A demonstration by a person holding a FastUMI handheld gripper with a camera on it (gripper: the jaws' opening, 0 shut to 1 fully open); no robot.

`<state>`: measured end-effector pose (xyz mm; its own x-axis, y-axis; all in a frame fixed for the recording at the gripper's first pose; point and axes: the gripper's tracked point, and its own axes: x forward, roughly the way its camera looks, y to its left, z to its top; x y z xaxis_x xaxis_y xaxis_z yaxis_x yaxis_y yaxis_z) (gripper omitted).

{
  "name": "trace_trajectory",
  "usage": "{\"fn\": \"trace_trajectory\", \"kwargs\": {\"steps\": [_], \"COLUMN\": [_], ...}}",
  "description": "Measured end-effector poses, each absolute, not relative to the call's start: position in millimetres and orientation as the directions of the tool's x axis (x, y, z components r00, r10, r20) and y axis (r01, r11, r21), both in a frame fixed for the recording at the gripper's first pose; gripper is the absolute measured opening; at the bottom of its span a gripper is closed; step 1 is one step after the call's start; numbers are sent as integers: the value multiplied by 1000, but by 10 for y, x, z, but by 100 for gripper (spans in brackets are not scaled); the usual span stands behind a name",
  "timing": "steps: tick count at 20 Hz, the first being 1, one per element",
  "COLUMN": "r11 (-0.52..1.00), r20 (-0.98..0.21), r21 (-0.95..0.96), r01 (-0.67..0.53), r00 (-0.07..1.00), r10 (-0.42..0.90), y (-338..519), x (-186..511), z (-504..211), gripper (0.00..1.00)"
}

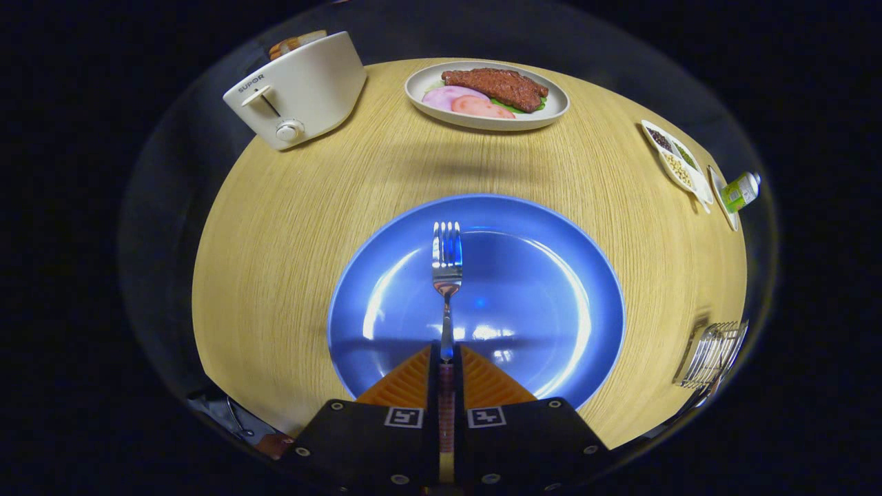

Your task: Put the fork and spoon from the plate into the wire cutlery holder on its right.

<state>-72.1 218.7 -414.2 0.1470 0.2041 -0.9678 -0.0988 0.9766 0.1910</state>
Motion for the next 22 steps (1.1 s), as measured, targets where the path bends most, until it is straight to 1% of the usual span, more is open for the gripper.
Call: {"fn": "trace_trajectory", "kwargs": {"steps": [1, 3, 6, 9, 15, 19, 22], "r11": [976, 976, 974, 978, 989, 989, 991], "r20": [-969, -966, -959, -950, -935, -937, -949], "r21": [195, 189, 201, 185, 146, 123, 89], "r01": [-92, -110, -108, -95, 14, 83, 103], "r00": [138, 160, 183, 236, 329, 337, 312], "r10": [207, 205, 218, 203, 133, 88, 53], "y": [2165, 2090, 1930, 1600, 662, 127, -295], "x": [-736, -704, -729, -720, -791, -970, -1186], "z": [-4133, -4091, -3941, -3709, -3171, -2920, -2832], "gripper": [6, 5, 4, 4, 4, 4, 4]}}
